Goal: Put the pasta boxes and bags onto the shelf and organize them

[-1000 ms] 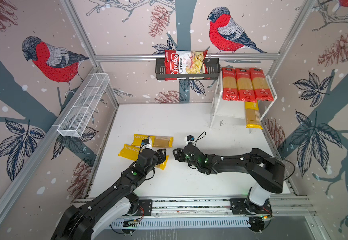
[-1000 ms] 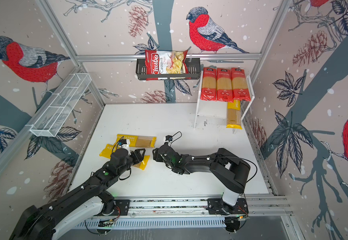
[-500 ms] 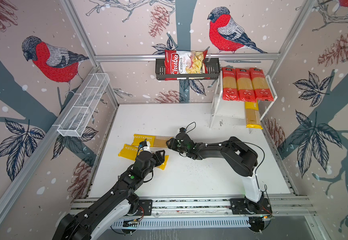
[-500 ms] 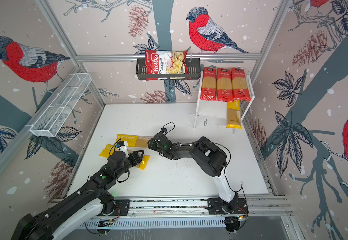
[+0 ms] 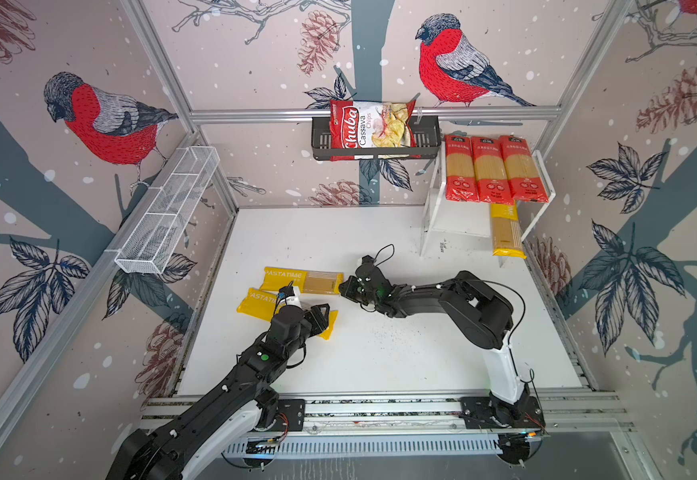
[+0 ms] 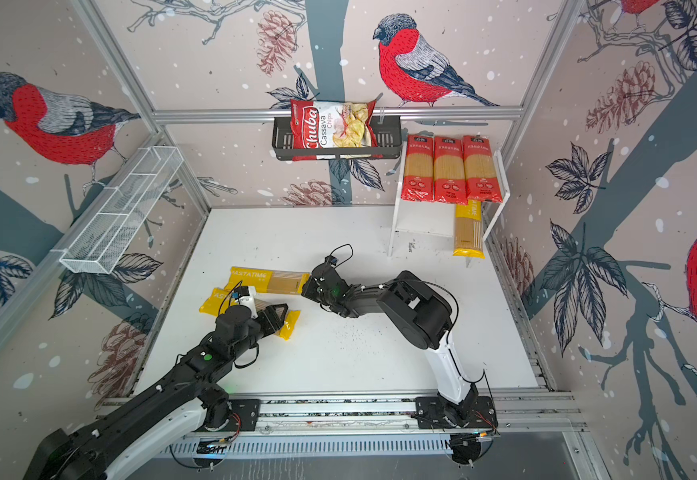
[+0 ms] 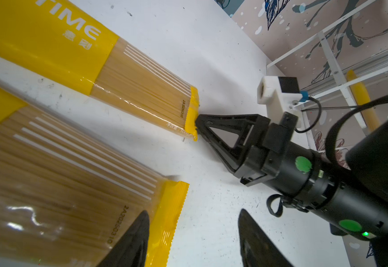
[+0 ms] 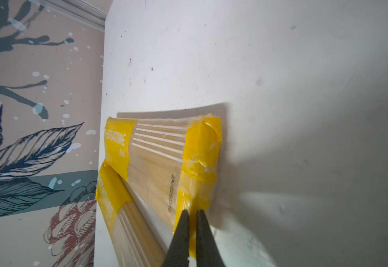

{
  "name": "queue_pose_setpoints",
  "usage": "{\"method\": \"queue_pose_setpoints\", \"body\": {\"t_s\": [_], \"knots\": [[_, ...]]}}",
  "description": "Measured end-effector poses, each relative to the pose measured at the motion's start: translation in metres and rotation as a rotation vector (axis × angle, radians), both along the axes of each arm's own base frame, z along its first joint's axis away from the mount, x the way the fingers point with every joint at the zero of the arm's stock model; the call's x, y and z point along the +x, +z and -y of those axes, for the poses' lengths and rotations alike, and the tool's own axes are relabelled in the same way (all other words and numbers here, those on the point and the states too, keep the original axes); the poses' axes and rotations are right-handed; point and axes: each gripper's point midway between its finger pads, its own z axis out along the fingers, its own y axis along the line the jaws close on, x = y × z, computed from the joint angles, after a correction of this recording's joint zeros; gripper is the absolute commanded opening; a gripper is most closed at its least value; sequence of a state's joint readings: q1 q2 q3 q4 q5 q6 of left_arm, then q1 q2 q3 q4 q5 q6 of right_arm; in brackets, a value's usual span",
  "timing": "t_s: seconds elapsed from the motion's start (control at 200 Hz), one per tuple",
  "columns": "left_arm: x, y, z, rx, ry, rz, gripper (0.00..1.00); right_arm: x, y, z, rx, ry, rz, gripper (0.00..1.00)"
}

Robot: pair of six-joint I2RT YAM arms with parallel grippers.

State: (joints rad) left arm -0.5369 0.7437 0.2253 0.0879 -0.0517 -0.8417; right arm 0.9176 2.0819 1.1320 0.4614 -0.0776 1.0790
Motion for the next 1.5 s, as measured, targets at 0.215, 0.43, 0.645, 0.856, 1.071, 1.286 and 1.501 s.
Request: {"method": "queue_pose_setpoints", "body": {"t_s": [0.215,0.43,0.645,0.856,1.071,1.286,1.501], "knots": [[0.000,0.002,0.004,-0.035,-0.008,0.007,0.60,-0.017,0.007,0.041,0.048,-0.062,-0.049,0.01],[-0.002,-0.006,0.005,-0.050,-0.003,-0.013,0.59,-0.043,0.001,0.120,0.058,-0.195,-0.104,0.00],[-0.006,-0.010,0.026,-0.014,-0.074,-0.029,0.59,-0.083,-0.004,0.193,0.070,-0.312,-0.155,0.00],[-0.008,-0.010,0.061,0.033,-0.182,-0.010,0.60,-0.112,0.013,0.229,0.089,-0.360,-0.140,0.08],[-0.013,-0.028,0.072,0.045,-0.220,-0.054,0.60,-0.110,0.021,0.242,0.006,-0.363,-0.068,0.13],[-0.007,-0.017,0.073,0.049,-0.203,-0.036,0.60,-0.095,0.019,0.208,-0.071,-0.290,-0.041,0.18],[0.022,0.006,0.039,0.083,-0.094,-0.002,0.60,-0.066,0.019,0.133,-0.054,-0.167,-0.024,0.33]]}}
